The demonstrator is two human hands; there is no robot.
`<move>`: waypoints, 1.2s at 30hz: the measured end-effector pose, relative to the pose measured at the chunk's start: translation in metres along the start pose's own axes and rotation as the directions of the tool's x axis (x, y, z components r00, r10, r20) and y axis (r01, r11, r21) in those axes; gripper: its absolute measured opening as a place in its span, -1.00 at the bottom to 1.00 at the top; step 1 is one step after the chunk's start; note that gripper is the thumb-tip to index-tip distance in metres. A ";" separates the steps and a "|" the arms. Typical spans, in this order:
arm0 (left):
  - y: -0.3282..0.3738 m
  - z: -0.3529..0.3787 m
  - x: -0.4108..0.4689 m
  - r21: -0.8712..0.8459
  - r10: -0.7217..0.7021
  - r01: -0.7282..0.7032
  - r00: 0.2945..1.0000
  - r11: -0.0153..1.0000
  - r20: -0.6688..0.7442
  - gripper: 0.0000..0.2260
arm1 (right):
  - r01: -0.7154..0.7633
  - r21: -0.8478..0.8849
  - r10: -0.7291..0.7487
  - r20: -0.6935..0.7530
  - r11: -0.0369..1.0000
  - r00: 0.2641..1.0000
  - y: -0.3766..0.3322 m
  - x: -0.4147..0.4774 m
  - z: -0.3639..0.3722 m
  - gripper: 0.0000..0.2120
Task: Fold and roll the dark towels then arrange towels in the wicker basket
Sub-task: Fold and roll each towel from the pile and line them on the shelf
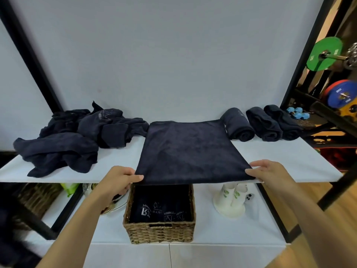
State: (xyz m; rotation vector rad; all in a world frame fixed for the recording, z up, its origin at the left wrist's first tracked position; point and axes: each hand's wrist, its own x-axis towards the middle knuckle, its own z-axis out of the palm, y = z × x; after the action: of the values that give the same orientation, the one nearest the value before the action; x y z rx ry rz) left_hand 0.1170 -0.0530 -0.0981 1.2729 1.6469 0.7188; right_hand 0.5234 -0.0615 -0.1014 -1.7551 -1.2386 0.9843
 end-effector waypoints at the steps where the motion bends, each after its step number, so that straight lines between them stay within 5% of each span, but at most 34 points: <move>1: -0.003 0.000 -0.006 -0.028 0.016 -0.016 1.000 0.999 0.003 -0.71 | -0.040 -0.041 0.042 0.042 0.998 0.998 0.002 -0.003 -0.002 -0.85; 5: -0.017 0.006 -0.024 -0.281 0.072 -0.054 0.996 0.958 0.056 -0.85 | -0.009 -0.085 0.023 0.167 0.996 0.986 0.010 -0.016 -0.001 -0.86; 11: -0.008 -0.002 -0.026 -0.471 0.148 -0.155 0.988 0.869 -0.051 -0.87 | 0.153 0.362 -0.153 -0.030 0.920 0.988 -0.007 -0.020 -0.001 -0.93; 17: 0.087 -0.040 -0.001 -0.578 0.251 -0.325 0.946 0.748 -0.207 -0.92 | 0.289 0.548 -0.228 -0.178 0.785 0.957 -0.098 0.019 -0.013 -0.97; 22: 0.178 -0.072 0.020 -0.669 0.358 -0.463 0.884 0.581 -0.301 -0.88 | 0.287 0.753 -0.297 -0.128 0.592 0.946 -0.185 0.055 -0.041 -0.92; 26: 0.226 -0.089 0.033 -0.547 0.467 -0.586 0.809 0.598 -0.357 -0.80 | 0.394 0.693 -0.428 -0.134 0.604 0.894 -0.237 0.070 -0.056 -0.79; 36: 0.274 -0.117 0.093 -0.410 0.412 -0.676 0.716 0.613 -0.564 -0.92 | 0.514 0.429 -0.393 -0.342 0.743 0.854 -0.291 0.126 -0.070 -0.86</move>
State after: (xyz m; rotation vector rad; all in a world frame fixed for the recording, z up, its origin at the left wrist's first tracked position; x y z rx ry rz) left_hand 0.1222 0.1266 0.1568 1.1950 1.1201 1.8675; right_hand 0.5067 0.1196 0.1674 -1.0383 -1.0598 0.7002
